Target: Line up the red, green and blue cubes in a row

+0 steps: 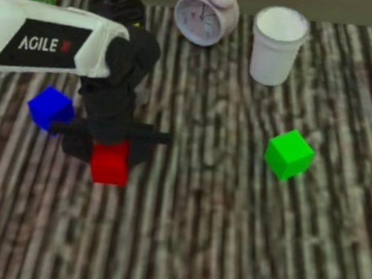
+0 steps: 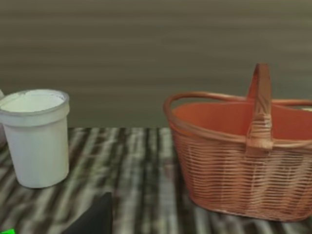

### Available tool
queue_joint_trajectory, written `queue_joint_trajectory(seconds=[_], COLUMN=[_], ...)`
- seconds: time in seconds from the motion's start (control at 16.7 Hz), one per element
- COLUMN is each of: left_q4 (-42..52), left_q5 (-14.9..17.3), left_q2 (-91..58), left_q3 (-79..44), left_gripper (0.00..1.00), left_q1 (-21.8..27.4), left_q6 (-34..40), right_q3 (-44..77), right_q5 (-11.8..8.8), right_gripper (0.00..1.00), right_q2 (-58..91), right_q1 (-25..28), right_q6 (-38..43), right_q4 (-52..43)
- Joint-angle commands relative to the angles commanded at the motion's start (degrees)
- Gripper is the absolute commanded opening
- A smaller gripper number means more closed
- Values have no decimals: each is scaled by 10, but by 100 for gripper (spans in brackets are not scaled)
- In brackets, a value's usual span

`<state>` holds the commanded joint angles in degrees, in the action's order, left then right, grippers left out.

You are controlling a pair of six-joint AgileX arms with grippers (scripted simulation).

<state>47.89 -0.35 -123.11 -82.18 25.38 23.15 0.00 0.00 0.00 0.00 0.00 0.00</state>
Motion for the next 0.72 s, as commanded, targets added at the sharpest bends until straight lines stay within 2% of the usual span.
queue_joint_trajectory(seconds=[0.18,0.48,0.72], left_q4=[24,130,139], left_q5=[0,-1,0], left_q2=[8,47,54], left_q3=[-19,-79,-86], left_gripper=[0,0,0], left_q1=[-1,-9,-11], left_q6=[0,2,2], right_q3=[0,0,0], right_q5=[0,0,0], right_gripper=[100,100,100], right_q2=[0,0,0], right_q1=[0,0,0], right_q6=[0,0,0], right_q4=[0,0,0])
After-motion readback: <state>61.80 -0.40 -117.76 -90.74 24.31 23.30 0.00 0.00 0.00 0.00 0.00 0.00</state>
